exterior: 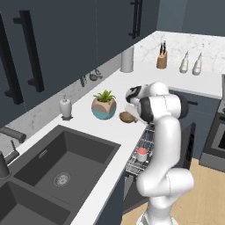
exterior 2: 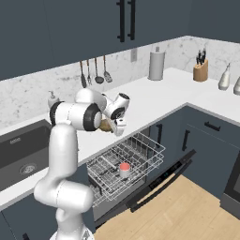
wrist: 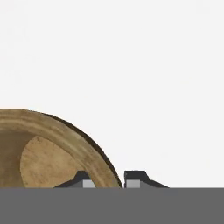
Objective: Pick up the cup and bowl from the counter, place them in the dishwasher, and close the dishwasher door.
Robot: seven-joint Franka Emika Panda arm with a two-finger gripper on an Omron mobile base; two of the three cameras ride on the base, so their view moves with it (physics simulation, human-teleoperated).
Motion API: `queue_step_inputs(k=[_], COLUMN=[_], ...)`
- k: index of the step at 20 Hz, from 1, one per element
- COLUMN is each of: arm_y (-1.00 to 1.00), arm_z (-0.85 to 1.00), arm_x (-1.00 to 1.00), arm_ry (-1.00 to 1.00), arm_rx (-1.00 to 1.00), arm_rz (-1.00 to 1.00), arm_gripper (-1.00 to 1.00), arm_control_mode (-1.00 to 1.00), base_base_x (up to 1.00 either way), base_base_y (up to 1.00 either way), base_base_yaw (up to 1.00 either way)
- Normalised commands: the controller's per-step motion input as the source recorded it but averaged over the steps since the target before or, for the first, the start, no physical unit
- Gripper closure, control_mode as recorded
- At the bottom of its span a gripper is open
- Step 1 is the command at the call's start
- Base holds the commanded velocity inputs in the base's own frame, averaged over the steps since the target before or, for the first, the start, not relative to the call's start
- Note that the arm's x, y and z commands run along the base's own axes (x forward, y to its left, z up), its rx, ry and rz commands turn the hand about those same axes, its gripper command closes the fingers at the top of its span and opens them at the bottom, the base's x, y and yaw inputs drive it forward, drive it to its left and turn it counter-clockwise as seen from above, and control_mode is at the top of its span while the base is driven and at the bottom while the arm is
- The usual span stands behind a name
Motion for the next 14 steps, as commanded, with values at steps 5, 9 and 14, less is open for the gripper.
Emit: queue_step_inputs(k=[5,9,14], arm_y=[-1.00,-1.00,-0.84], arm_z=[0.00,0.00,-0.18], arm_x=[-0.99,-1.00,-0.99], arm_ry=[-0.06,-0.04,-0.02], arm_rx=[0.10,0.17,0.15], arm_rz=[-0.03,-0.01,0.00], arm_gripper=[1.00,1.00,1.00], arm_control_mode=[-1.00,-1.00,-1.00], base_base_x=[0.00,0.00,0.00], base_base_y=[0.00,0.00,0.00], base_base_yaw=[0.00,0.00,0.00])
